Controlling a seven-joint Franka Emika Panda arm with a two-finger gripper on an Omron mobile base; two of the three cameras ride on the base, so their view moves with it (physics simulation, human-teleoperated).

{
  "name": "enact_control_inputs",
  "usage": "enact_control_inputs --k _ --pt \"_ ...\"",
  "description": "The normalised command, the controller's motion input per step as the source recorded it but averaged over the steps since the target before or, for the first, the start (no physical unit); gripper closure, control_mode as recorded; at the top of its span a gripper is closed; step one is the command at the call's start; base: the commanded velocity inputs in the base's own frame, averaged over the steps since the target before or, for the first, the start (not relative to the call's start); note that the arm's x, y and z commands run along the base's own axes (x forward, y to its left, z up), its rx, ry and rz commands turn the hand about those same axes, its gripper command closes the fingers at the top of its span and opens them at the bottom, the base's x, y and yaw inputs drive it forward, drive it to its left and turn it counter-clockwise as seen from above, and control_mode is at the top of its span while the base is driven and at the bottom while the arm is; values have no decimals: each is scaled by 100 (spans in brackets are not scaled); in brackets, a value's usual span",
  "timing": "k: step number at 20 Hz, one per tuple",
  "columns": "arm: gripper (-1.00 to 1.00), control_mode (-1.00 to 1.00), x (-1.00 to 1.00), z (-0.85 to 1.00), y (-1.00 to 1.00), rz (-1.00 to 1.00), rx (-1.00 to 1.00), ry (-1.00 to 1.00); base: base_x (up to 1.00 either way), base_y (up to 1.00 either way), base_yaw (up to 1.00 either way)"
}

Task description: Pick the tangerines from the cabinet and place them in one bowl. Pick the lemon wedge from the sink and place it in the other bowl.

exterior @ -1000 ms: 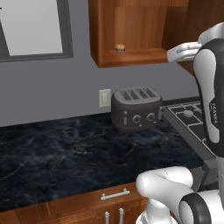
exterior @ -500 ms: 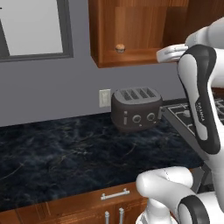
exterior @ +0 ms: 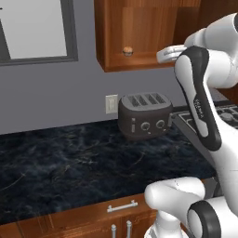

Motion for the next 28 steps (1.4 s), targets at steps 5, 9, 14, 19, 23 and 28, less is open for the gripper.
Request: enact_control_inputs --k 5,9,14,19,23,28 --pt "-100 -100 39 -5 1 0 0 0 0 0 0" --pt "-100 -100 42 -10 9 0 0 0 0 0 0" --pt "-100 -100 36 -16 8 0 0 0 0 0 0" --pt "-100 -100 28 -19 4 0 0 -1 0 0 0" --pt "-100 -100 30 -4 0 0 0 -1 0 0 0" --pt "-100 -100 39 0 0 0 0 0 0 0 0"
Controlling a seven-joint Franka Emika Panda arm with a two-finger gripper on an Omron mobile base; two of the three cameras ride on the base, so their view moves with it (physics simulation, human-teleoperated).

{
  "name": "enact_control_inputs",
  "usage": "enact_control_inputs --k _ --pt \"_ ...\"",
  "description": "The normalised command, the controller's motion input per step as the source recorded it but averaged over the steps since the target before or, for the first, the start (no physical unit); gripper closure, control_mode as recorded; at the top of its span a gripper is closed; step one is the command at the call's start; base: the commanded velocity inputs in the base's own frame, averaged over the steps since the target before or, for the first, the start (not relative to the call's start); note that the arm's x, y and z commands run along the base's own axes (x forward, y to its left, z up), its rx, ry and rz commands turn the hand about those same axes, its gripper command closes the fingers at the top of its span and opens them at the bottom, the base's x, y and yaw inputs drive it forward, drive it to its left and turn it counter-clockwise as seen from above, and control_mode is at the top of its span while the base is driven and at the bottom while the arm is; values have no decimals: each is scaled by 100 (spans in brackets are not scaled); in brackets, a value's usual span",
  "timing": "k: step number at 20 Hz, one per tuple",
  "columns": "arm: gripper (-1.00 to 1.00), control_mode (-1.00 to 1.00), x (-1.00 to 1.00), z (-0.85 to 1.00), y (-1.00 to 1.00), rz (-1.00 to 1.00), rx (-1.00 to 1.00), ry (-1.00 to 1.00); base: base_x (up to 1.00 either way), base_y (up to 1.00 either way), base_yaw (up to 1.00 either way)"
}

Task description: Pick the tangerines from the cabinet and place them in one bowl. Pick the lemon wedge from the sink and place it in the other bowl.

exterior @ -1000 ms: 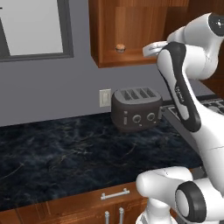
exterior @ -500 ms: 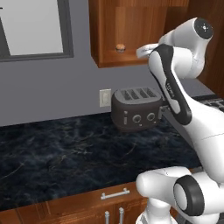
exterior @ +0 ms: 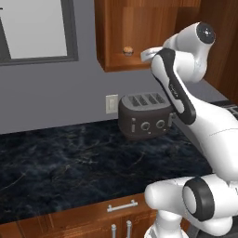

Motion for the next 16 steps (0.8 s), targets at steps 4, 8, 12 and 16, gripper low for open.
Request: enact_control_inputs --k 4,8,12,16 --pt "-100 -100 31 0 0 0 0 0 0 0 0" --pt "-100 -100 32 0 0 0 0 0 0 0 0" --pt "-100 -100 34 -2 0 0 0 0 0 0 0" --pt "-100 -100 25 -14 1 0 0 0 0 0 0"
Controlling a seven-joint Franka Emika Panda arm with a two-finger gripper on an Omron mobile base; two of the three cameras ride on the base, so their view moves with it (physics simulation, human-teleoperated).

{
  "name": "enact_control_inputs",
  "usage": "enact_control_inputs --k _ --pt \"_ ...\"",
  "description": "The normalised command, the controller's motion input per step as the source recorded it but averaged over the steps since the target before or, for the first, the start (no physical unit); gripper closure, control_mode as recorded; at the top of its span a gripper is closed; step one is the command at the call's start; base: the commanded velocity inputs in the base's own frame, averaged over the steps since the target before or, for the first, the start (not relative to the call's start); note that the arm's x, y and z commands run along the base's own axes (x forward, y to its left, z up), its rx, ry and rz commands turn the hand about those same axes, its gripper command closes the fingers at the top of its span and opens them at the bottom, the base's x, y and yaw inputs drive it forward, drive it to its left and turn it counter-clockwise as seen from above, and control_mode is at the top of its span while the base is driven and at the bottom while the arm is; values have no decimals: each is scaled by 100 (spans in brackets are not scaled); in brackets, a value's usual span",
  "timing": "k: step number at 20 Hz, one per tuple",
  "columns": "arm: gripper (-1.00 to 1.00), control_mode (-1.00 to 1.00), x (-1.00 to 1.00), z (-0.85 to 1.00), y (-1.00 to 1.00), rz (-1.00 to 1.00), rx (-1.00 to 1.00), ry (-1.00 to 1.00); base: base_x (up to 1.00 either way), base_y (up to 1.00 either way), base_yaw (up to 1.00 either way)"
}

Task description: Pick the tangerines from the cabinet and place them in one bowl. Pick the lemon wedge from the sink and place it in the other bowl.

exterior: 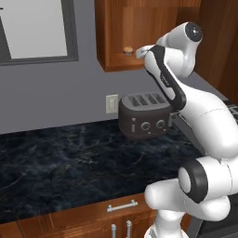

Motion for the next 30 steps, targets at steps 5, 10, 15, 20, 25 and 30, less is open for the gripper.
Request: enact_control_inputs --k 5,10,15,20,25,30 --pt "-100 -100 23 -18 3 0 0 0 0 0 0" --pt "-100 -100 30 0 5 0 0 0 0 0 0" --pt "-100 -100 33 0 1 0 0 0 0 0 0" --pt "-100 -100 32 0 0 0 0 0 0 0 0" --pt "-100 -100 29 0 1 0 0 0 0 0 0" --pt "-100 -100 29 0 2 0 0 0 0 0 0"
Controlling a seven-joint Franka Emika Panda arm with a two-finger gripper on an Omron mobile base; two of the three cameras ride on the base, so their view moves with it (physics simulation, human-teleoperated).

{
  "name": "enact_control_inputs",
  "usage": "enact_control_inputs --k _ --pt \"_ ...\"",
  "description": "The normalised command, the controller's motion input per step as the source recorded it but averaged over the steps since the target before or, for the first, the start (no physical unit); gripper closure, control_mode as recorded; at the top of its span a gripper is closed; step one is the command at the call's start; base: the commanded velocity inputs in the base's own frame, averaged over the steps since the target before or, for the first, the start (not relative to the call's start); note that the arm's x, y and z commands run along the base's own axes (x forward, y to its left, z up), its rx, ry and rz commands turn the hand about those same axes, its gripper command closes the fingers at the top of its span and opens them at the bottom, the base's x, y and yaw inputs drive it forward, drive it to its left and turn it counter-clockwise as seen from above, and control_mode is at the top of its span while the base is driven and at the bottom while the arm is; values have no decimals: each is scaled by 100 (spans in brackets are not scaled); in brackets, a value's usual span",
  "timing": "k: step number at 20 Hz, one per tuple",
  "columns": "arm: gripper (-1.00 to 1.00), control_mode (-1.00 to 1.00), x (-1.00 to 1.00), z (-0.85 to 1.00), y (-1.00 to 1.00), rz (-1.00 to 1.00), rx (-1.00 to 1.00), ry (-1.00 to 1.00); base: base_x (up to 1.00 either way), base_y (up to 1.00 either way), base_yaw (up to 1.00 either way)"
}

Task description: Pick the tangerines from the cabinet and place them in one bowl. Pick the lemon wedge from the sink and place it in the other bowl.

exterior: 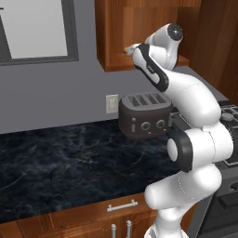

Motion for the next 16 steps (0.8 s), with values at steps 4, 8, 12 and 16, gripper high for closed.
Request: enact_control_inputs --k 4,8,12,16 --pt "-100 -100 26 0 1 0 0 0 0 0 0" --pt "-100 -100 22 0 4 0 0 0 0 0 0" --pt "-100 -100 19 0 7 0 0 0 0 0 0" --pt "-100 -100 17 0 7 0 0 0 0 0 0"
